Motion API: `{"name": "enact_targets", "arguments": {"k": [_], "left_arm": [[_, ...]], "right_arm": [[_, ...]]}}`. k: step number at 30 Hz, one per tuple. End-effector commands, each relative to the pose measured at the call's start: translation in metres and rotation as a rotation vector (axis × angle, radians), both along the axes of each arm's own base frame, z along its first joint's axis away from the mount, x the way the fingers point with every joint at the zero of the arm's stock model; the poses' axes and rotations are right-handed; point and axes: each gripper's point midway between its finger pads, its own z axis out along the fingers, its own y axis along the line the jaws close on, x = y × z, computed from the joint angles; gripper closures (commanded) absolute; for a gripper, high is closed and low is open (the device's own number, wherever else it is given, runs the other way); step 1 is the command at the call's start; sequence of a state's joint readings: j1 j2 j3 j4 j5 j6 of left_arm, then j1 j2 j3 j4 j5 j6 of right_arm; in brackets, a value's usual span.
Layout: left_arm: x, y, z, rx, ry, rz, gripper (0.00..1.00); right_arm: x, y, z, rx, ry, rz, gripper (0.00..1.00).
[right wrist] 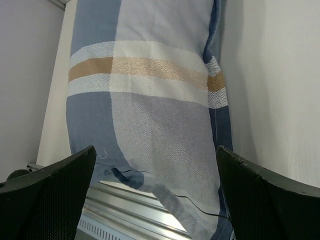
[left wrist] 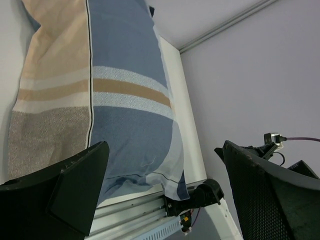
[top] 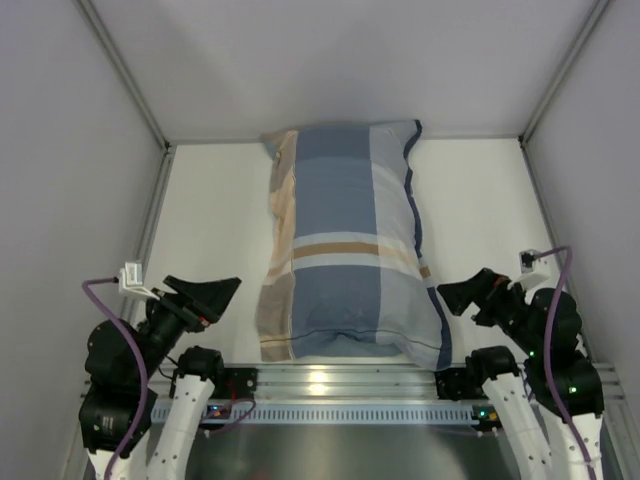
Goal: Remove the pillowcase from the pillow
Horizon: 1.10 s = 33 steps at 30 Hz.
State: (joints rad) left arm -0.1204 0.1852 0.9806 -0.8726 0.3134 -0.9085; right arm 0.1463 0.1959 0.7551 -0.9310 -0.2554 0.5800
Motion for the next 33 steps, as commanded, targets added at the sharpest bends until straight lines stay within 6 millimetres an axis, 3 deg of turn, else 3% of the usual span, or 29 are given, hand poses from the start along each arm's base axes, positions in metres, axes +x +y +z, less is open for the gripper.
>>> {"name": "enact_targets", "arguments": {"k": [1, 5, 6, 9, 14, 20, 23, 25, 27, 28, 29, 30, 32, 33], "left_arm": [[0.002, -0.002, -0.024, -0.001, 0.115, -0.009, 0.01], [0.013, -0.025, -0.070, -0.049, 0.334, -0.130, 0.01], [0.017, -0.028, -0.096, -0.053, 0.418, -0.145, 0.01], [0.020, -0.035, -0.127, -0.057, 0.513, -0.189, 0.01], [0.031, -0.031, -0.135, -0.060, 0.493, -0.142, 0.05], [0.067, -0.026, -0.140, 0.078, 0.581, -0.142, 0.06], [0.086, -0.037, -0.131, 0.059, 0.562, -0.205, 0.06], [0.100, -0.041, -0.145, 0.092, 0.620, -0.209, 0.06], [0.107, -0.052, -0.156, 0.179, 0.629, -0.212, 0.04], [0.118, -0.065, -0.163, 0.204, 0.625, -0.225, 0.04], [0.108, -0.092, -0.167, 0.240, 0.624, -0.293, 0.01], [0.119, -0.098, -0.180, 0.296, 0.645, -0.253, 0.01], [0.121, -0.117, -0.190, 0.337, 0.653, -0.260, 0.01], [0.125, -0.120, -0.205, 0.354, 0.692, -0.259, 0.01]], "right_arm": [[-0.008, -0.018, -0.016, 0.018, 0.094, -0.139, 0.00], [-0.012, -0.004, -0.037, 0.044, 0.164, -0.065, 0.01], [-0.012, -0.005, -0.043, 0.043, 0.182, -0.078, 0.01], [-0.009, 0.009, -0.060, 0.068, 0.245, -0.004, 0.00], [0.002, 0.030, -0.076, 0.071, 0.268, 0.153, 0.01], [0.034, 0.059, -0.063, 0.141, 0.200, 0.313, 0.01], [0.041, 0.074, -0.072, 0.194, 0.250, 0.403, 0.01], [0.047, 0.075, -0.078, 0.178, 0.253, 0.387, 0.01], [0.052, 0.077, -0.084, 0.166, 0.264, 0.380, 0.01], [0.051, 0.080, -0.088, 0.163, 0.267, 0.387, 0.01], [0.051, 0.082, -0.090, 0.167, 0.271, 0.394, 0.01], [0.054, 0.085, -0.092, 0.175, 0.270, 0.394, 0.01], [0.055, 0.088, -0.098, 0.168, 0.274, 0.389, 0.01], [0.058, 0.090, -0.101, 0.172, 0.280, 0.383, 0.00]]}}
